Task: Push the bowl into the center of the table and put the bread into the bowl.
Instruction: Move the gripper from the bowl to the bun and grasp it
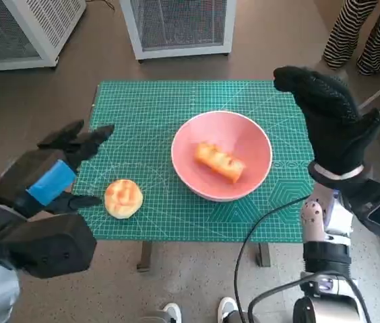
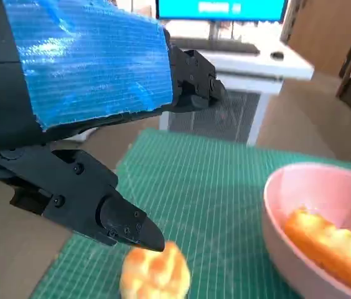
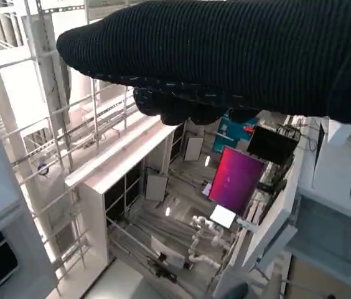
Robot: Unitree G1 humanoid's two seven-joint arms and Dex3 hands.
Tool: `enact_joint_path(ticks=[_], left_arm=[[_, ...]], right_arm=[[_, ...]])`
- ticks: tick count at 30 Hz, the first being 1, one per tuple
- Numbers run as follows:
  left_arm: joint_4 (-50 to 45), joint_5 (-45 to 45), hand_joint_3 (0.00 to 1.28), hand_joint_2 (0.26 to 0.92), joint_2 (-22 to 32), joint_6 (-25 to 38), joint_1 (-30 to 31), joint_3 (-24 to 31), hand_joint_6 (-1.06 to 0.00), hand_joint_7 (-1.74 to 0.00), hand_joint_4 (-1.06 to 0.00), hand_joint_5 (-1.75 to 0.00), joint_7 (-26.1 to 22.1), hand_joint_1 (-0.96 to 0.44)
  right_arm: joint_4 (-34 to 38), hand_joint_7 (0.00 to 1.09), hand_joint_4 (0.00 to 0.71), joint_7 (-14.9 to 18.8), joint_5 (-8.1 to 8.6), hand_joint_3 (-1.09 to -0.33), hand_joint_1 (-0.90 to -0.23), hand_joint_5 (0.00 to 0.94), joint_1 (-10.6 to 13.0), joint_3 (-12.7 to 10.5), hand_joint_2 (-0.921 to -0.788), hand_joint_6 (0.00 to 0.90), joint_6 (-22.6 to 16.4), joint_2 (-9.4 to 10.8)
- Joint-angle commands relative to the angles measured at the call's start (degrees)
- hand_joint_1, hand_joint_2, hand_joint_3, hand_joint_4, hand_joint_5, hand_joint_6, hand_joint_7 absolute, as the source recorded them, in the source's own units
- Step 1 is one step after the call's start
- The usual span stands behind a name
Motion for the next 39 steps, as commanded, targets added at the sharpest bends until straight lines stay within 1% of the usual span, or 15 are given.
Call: enact_joint_path(ticks=[1,7,16,22,25,34,39], left_arm=[[3.0,1.4,0.0,0.741,-1.0,0.5,0.2,-3.9,-0.24,-0.04,-0.1,-0.01,1.0,-0.1],[7.8,3.0,0.0,0.741,-2.1,2.4,-1.5,-8.0,-0.24,-0.02,-0.1,0.0,1.3,-0.1],[16.0,5.6,0.0,0.743,-3.7,4.7,-5.4,-13.8,-0.23,-0.01,-0.09,0.0,1.3,-0.07],[22.5,7.8,0.0,0.744,-5.8,5.0,-7.5,-18.1,-0.22,0.0,-0.08,0.0,3.1,-0.08],[26.8,9.0,0.0,0.745,-7.4,4.7,-8.2,-20.5,-0.22,0.0,-0.08,0.0,4.8,-0.08],[38.6,10.8,0.0,0.748,-9.8,4.4,-11.6,-24.7,-0.22,0.0,-0.08,0.0,7.0,-0.08],[43.2,11.5,0.01,0.754,-10.3,3.7,-13.6,-26.3,-0.27,-0.02,-0.12,-0.02,8.0,-0.09]], right_arm=[[1.4,0.5,0.237,1.0,0.01,-0.629,-0.597,0.0,-0.1,0.1,-0.921,0.076,0.6,0.4],[1.8,0.5,0.238,1.0,-0.53,-0.632,-0.597,0.001,-0.4,0.3,-0.921,0.076,0.3,0.6],[1.4,0.51,0.241,1.2,-0.53,-0.637,-0.596,0.002,-0.1,0.3,-0.921,0.07,1.0,0.1],[0.5,0.52,0.241,1.2,-0.65,-0.638,-0.596,0.002,0.4,0.5,-0.921,0.065,1.2,0.0],[0.2,0.52,0.242,1.2,-0.71,-0.637,-0.596,0.002,0.7,0.4,-0.921,0.063,1.1,-0.3],[-0.2,0.53,0.243,1.3,-0.38,-0.635,-0.595,0.002,0.9,0.0,-0.921,0.061,1.4,-0.9],[-0.3,0.53,0.245,1.2,-0.26,-0.631,-0.596,0.003,1.1,-0.2,-0.921,0.062,1.5,-1.1]])
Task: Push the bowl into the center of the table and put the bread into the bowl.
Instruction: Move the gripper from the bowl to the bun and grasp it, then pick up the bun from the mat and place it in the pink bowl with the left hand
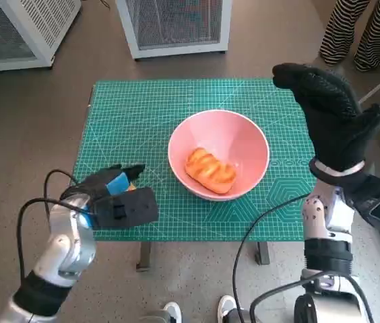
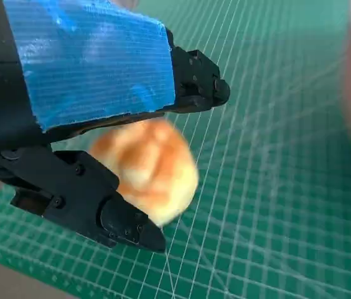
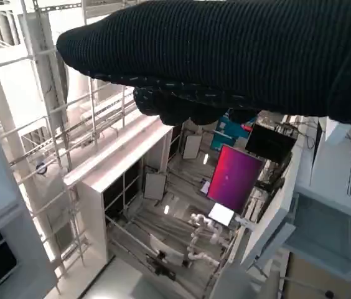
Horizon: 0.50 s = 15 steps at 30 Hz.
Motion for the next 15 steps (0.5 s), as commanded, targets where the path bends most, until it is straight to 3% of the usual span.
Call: enact_joint_path(ticks=[1,5,11,12,14,15], left_arm=[[4.7,1.4,0.01,0.756,-0.5,-0.9,-2.9,-1.6,-0.29,-0.03,-0.14,-0.02,1.3,-0.09],[7.0,1.3,0.01,0.767,-0.8,-1.5,-3.9,-2.0,-0.35,-0.04,-0.21,-0.03,1.9,-0.1],[9.6,1.4,0.01,0.77,-1.1,-2.7,-4.4,-2.5,-0.36,-0.04,-0.23,-0.02,3.5,-0.1],[11.1,1.5,0.02,0.796,-1.3,-3.5,-4.5,-2.8,-0.45,-0.08,-0.35,-0.15,4.5,-0.04],[13.4,2.0,0.05,0.833,-1.4,-5.0,-4.7,-3.4,-0.56,-0.17,-0.45,-0.5,6.4,0.08],[14.1,2.2,0.08,0.865,-1.3,-5.5,-4.9,-3.6,-0.55,-0.37,-0.5,-0.8,7.0,0.18]], right_arm=[[-0.1,0.53,0.245,0.3,-0.38,-0.631,-0.596,0.003,1.4,-0.2,-0.921,0.063,0.6,-0.3],[-0.2,0.52,0.246,0.1,-0.56,-0.63,-0.595,0.003,1.5,-0.2,-0.921,0.064,0.6,-0.3],[-0.4,0.52,0.246,0.0,-0.67,-0.629,-0.595,0.003,1.6,-0.2,-0.921,0.066,0.7,-0.2],[-0.5,0.52,0.246,-0.1,-0.73,-0.629,-0.593,0.003,1.7,-0.2,-0.921,0.066,0.7,-0.1],[-0.7,0.52,0.246,-0.2,-0.77,-0.629,-0.591,0.003,1.8,-0.1,-0.921,0.067,0.7,-0.1],[-0.8,0.52,0.247,-0.3,-0.77,-0.629,-0.59,0.003,1.9,-0.1,-0.921,0.067,0.8,0.0]])
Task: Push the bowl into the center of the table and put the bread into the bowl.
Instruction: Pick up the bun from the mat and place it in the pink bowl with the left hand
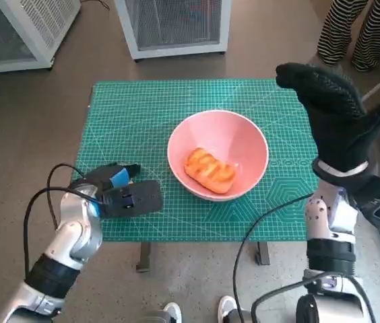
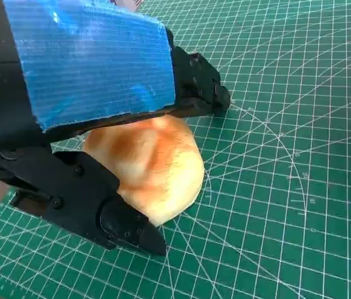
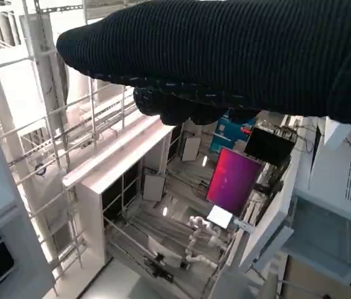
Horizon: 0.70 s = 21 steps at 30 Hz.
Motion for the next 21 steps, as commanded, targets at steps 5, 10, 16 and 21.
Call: enact_joint_path(ticks=[5,10,16,21], left_arm=[[5.3,2.0,0.43,0.746,0.0,-3.1,-0.1,-1.8,-0.59,-1.01,-0.58,-1.38,4.8,0.03],[-0.3,2.7,0.49,0.719,1.6,-3.4,1.1,-0.3,-0.6,-1.17,-0.59,-1.39,5.4,0.01],[-9.5,2.0,0.43,0.746,2.8,-3.0,3.0,3.6,-0.64,-1.16,-0.57,-1.37,5.7,0.0],[-16.6,1.1,0.28,0.807,3.0,-3.3,3.9,7.3,-0.66,-1.09,-0.65,-1.3,5.6,0.0]], right_arm=[[-1.3,0.52,0.247,-0.5,-0.8,-0.631,-0.587,0.002,2.0,0.3,-0.921,0.068,1.0,0.0],[-1.7,0.52,0.246,-0.5,-0.98,-0.632,-0.587,0.002,2.1,0.4,-0.921,0.068,1.0,-0.1],[-1.4,0.52,0.246,-0.4,-0.94,-0.632,-0.587,0.001,1.9,0.5,-0.921,0.068,0.9,-0.1],[-1.0,0.52,0.246,-0.2,-0.94,-0.632,-0.588,0.001,1.7,0.5,-0.921,0.068,0.7,0.0]])
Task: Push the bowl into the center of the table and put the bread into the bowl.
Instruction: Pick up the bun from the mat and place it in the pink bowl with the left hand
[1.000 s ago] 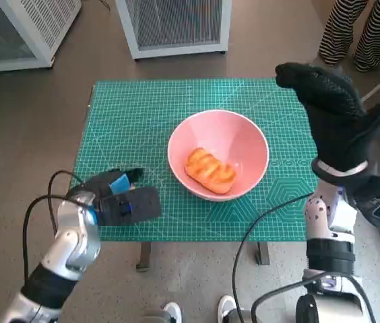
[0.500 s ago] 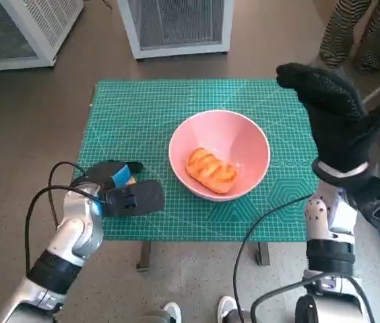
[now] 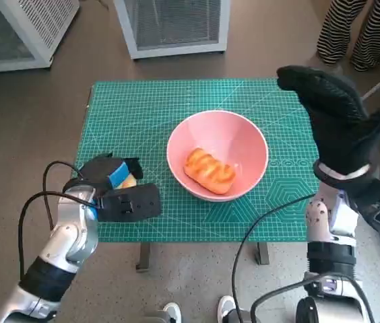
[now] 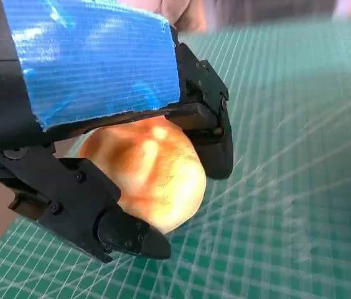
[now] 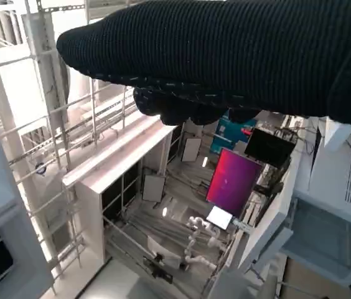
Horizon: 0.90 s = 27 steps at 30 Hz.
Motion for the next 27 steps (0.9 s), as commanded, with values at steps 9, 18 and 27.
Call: enact_joint_path(ticks=[9,18,27], left_arm=[[-18.1,-2.8,0.12,0.877,0.0,-0.1,-0.4,8.9,-0.69,-1.04,-0.71,-1.22,-1.0,0.0],[-23.5,-1.4,0.08,0.886,-2.1,-0.1,-5.5,8.3,-0.68,-1.08,-0.75,-1.14,-2.2,0.0],[-17.7,-0.4,0.06,0.892,-7.4,-5.8,-14.9,2.7,-0.68,-1.11,-0.76,-1.1,0.6,0.0]], right_arm=[[1.9,0.52,0.246,0.4,-0.97,-0.633,-0.594,0.001,0.2,0.4,-0.921,0.066,-0.4,0.3],[2.3,0.52,0.245,0.2,-1.1,-0.639,-0.584,0.001,-0.1,0.7,-0.921,0.062,-0.4,0.5],[1.7,0.53,0.245,-0.3,-1.77,-0.642,-0.582,0.0,0.4,1.1,-0.921,0.058,-1.0,0.7]])
